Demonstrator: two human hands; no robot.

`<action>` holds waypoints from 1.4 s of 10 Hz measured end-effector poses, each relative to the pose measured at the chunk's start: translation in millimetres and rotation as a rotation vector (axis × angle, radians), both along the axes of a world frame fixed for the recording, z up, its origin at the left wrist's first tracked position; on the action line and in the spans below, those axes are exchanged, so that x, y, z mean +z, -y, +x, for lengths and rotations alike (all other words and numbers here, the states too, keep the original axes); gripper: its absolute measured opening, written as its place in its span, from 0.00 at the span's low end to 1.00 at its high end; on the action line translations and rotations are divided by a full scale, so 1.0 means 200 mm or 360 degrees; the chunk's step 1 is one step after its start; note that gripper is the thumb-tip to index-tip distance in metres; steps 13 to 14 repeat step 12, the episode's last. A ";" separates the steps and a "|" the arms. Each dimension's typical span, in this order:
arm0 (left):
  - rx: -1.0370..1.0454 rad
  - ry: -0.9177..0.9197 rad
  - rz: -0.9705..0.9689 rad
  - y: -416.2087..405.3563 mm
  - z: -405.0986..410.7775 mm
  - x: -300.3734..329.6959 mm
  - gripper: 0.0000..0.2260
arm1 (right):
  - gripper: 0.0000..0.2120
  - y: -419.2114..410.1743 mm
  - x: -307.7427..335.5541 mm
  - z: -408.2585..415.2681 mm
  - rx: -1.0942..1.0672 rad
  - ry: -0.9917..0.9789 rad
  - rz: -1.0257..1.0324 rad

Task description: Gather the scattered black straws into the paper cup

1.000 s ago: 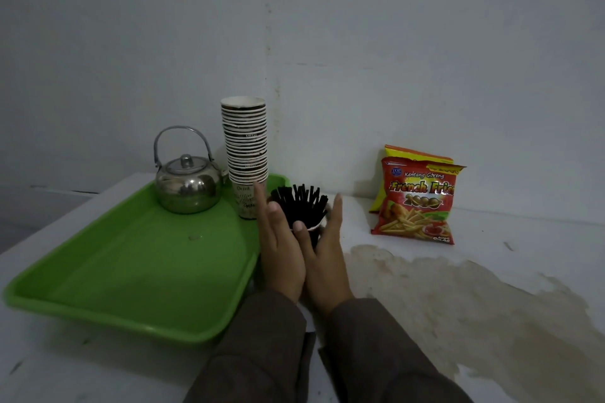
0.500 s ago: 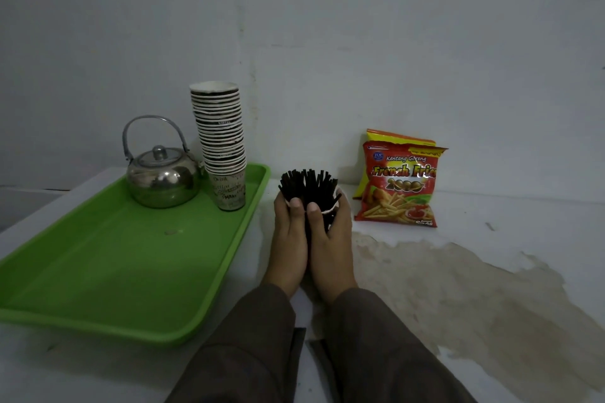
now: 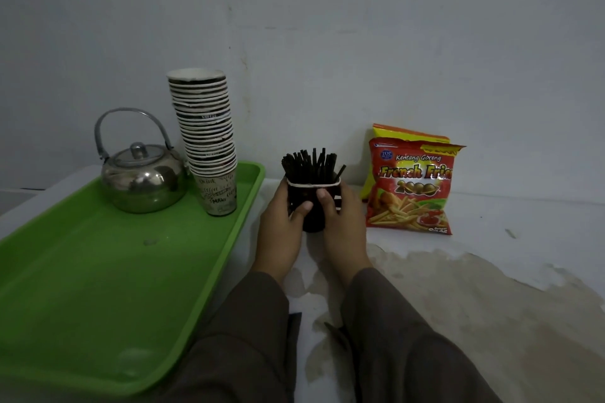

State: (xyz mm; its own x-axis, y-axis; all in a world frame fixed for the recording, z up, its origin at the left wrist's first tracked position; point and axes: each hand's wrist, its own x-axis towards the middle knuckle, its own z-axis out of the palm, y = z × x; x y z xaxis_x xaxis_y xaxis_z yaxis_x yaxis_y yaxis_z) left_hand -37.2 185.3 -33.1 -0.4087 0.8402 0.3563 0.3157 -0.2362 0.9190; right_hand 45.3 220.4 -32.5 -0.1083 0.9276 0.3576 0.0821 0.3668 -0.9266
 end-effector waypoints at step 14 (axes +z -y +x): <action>0.0266 -0.0139 -0.0208 -0.22 -0.07 -0.06 0.18 | 0.13 -0.18 -0.02 -0.05 -0.0163 0.0670 -0.0039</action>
